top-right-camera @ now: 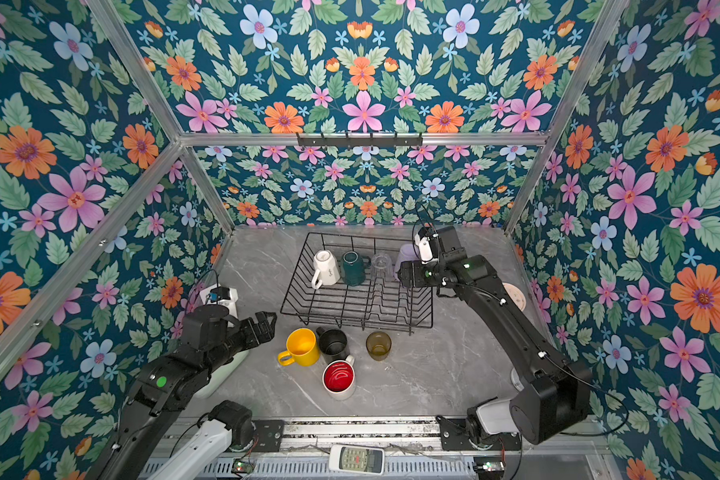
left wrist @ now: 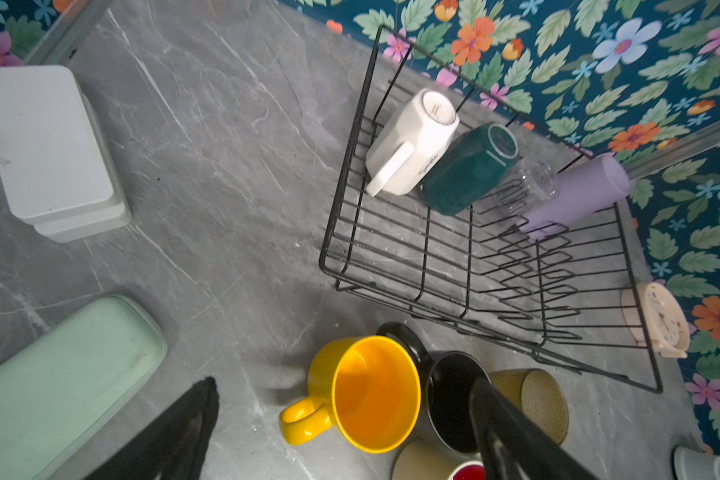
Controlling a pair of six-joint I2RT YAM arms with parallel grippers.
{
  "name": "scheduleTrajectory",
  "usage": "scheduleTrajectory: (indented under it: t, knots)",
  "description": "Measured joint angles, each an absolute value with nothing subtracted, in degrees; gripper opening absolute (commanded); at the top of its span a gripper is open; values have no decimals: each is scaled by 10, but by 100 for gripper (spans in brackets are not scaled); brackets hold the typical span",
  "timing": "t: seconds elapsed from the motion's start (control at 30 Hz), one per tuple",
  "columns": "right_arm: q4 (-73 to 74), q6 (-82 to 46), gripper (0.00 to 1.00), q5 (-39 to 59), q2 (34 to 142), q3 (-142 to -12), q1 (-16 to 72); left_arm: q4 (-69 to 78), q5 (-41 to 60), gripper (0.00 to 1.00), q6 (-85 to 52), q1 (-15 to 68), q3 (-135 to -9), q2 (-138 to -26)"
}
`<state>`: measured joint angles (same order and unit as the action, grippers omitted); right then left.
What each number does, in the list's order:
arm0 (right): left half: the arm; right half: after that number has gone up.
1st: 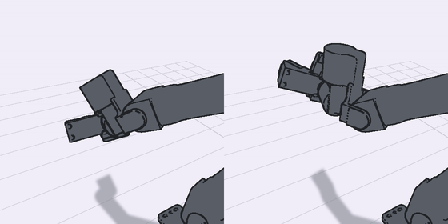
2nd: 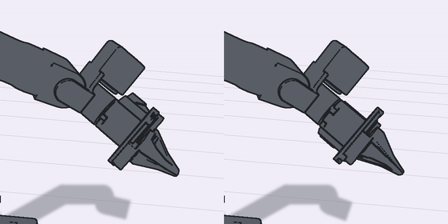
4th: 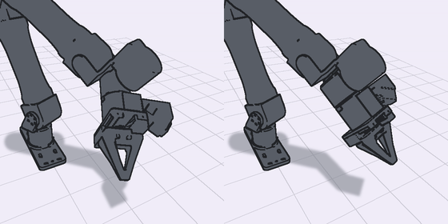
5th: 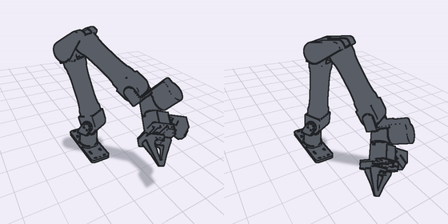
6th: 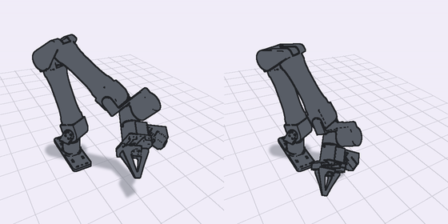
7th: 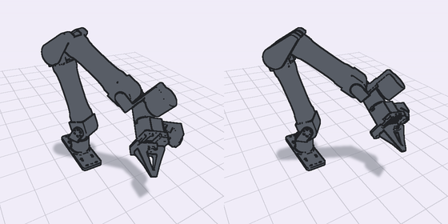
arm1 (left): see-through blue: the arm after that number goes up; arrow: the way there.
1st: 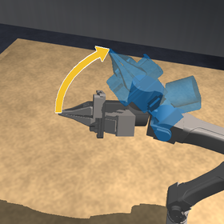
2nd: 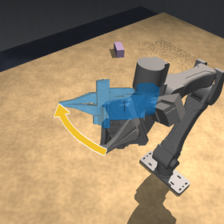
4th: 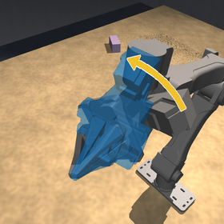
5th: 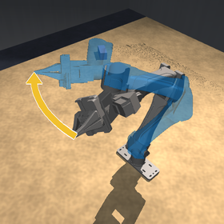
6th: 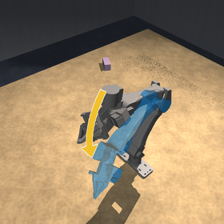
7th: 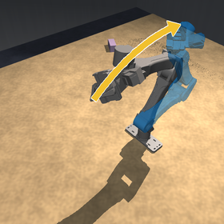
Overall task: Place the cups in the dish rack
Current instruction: 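Open the right gripper and raise it away from the lavender cup, then lower the left gripper onto the yellow mug while the right gripper waits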
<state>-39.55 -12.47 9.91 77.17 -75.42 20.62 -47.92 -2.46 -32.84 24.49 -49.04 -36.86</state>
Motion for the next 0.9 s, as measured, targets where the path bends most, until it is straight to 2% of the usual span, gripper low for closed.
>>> scheduleTrajectory:
  t: [0.43, 0.9]
  knots:
    - [-342, -163, 95, 124, 703, -671, 207, -522, 47, 78, -324, 248, -470, -440]
    - [-342, -163, 95, 123, 673, -639, 206, -515, 53, 70, -322, 270, -446, -496]
